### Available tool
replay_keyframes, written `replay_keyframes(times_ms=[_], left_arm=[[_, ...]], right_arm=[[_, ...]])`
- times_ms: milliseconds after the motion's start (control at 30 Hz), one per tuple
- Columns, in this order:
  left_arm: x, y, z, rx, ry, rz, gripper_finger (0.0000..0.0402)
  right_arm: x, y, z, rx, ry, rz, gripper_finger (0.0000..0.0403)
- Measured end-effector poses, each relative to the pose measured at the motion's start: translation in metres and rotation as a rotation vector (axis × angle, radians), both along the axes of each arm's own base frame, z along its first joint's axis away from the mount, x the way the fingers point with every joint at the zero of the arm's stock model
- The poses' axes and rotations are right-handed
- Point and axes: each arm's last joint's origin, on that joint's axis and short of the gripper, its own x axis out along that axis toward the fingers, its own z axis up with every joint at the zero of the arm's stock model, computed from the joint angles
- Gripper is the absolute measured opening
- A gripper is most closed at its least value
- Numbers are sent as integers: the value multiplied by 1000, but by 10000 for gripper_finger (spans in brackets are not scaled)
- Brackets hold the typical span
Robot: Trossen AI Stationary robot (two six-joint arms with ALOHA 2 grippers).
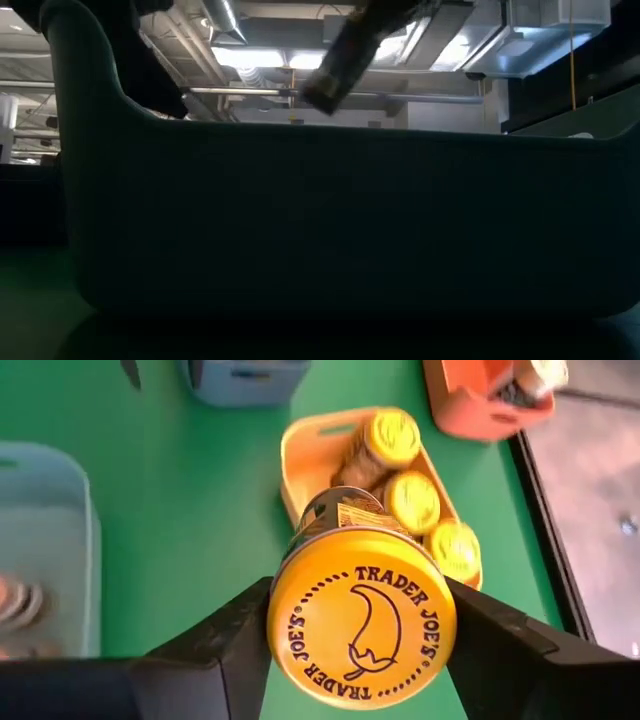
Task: Sort spices by type
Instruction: Put the yellow seasoning bottle into the yellow bin
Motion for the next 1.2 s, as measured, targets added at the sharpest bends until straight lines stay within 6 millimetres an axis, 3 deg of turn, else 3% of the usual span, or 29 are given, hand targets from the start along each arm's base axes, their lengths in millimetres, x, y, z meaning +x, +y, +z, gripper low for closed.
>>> replay_keyframes(times_ms=[200, 500, 800, 1200], left_arm=[[-1, 0, -2, 5, 6, -1, 169], [-3, -2, -2, 15, 13, -17, 169], [-2, -2, -2, 17, 13, -20, 169], [-2, -2, -2, 26, 12, -28, 169]], right_arm=[[35, -11, -3, -24, 9, 21, 240], [79, -24, -25, -14, 216, -4, 240], [96, -43, -61, -11, 312, -60, 241], [105, -45, -85, 5, 367, -55, 241]])
